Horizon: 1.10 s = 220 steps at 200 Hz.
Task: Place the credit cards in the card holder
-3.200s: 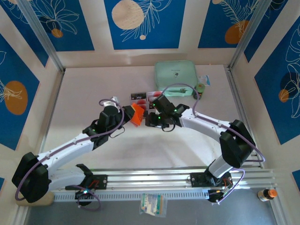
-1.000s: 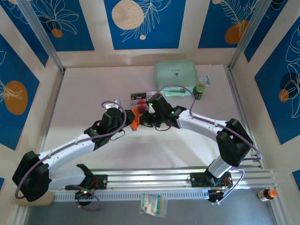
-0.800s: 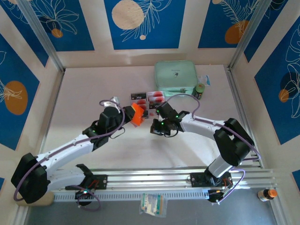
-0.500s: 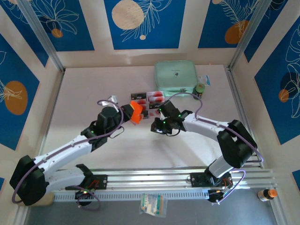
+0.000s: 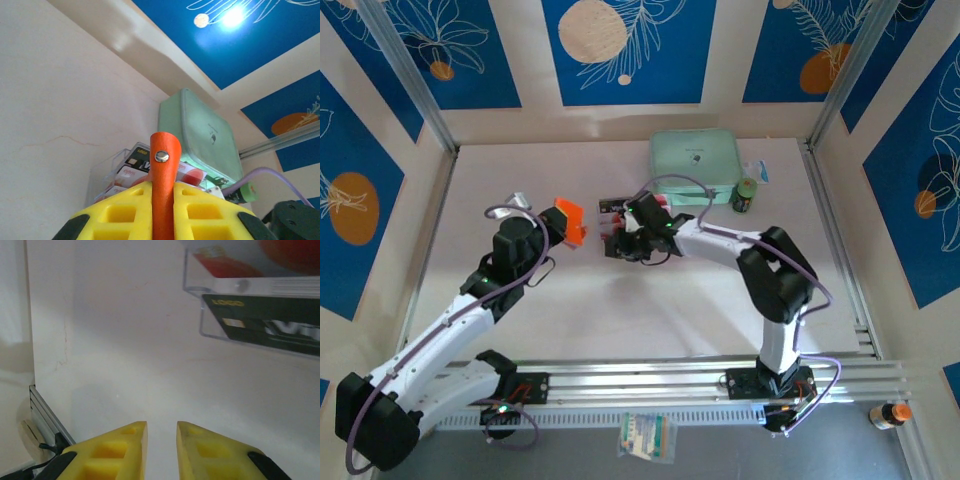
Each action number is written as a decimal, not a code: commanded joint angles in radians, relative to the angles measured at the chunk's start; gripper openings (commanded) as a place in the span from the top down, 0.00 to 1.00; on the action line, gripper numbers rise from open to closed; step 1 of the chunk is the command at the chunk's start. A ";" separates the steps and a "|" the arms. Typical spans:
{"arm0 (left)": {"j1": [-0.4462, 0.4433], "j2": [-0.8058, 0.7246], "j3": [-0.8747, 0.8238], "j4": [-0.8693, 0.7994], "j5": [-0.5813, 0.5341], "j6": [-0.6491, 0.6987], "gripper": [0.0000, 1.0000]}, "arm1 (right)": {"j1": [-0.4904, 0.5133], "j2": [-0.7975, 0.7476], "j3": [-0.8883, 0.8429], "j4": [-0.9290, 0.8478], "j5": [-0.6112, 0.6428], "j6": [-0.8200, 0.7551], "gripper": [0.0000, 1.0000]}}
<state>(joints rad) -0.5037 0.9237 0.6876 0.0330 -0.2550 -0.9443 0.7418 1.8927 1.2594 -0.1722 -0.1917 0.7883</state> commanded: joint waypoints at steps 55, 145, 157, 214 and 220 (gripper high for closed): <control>0.022 -0.019 0.044 -0.034 0.044 -0.004 1.00 | 0.013 0.204 0.189 -0.028 -0.004 -0.017 0.84; 0.022 -0.028 0.031 -0.049 0.086 -0.029 1.00 | -0.070 0.323 0.352 -0.099 0.025 -0.075 0.86; 0.022 -0.028 0.030 -0.054 0.093 -0.029 1.00 | -0.082 0.331 0.375 -0.112 0.001 -0.094 0.86; 0.023 -0.036 -0.023 0.006 0.148 -0.064 1.00 | -0.051 0.089 0.205 -0.103 -0.098 -0.157 0.87; 0.022 -0.038 -0.034 0.022 0.155 -0.074 1.00 | -0.047 0.043 0.163 -0.098 -0.096 -0.151 0.86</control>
<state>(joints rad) -0.4908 0.9085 0.6880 -0.0124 -0.1455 -0.9783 0.6601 2.1254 1.5265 -0.2550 -0.2302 0.6701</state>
